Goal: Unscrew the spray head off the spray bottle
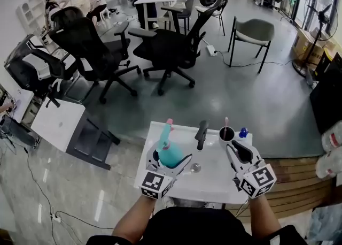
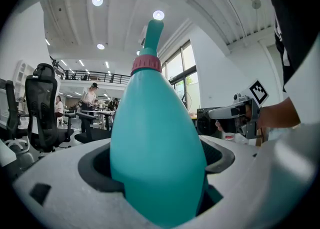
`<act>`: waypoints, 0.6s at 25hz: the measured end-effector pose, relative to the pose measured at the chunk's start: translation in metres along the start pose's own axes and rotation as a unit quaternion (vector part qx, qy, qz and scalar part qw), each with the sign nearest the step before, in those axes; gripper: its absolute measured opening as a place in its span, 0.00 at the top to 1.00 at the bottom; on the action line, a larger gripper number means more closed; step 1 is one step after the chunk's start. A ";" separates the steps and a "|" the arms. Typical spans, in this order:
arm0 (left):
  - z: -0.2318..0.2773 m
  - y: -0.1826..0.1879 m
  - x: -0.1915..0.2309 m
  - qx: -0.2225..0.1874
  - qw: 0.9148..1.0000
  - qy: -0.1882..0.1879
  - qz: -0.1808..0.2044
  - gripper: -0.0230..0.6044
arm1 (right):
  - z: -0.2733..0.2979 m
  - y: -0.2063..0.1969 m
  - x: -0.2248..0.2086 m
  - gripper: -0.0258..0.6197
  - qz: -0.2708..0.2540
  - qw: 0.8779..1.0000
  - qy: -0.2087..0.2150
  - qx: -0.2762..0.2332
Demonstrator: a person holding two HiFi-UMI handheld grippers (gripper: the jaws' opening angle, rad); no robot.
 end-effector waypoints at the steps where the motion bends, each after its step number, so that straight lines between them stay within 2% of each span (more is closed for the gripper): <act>1: 0.000 0.000 -0.001 0.000 1.000 -0.002 0.000 0.24 | 0.002 0.000 0.003 0.81 -0.002 1.000 0.006 0.002; 7: 0.002 0.003 -0.007 -0.001 1.000 -0.016 0.007 0.24 | 0.014 -0.001 0.023 0.74 -0.010 0.999 0.047 0.015; 15: 0.005 0.008 -0.014 0.001 0.999 -0.043 0.020 0.24 | 0.031 0.007 0.060 0.60 -0.039 0.990 0.132 0.023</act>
Point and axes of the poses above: the fingertips, and each gripper's own axes: z forward along the fingers, x to its left, y out of its top, the point moved 9 cm from there along -z, backward along the fingers, and after that the axes turned 15 degrees about z, right-handed, at the moved point
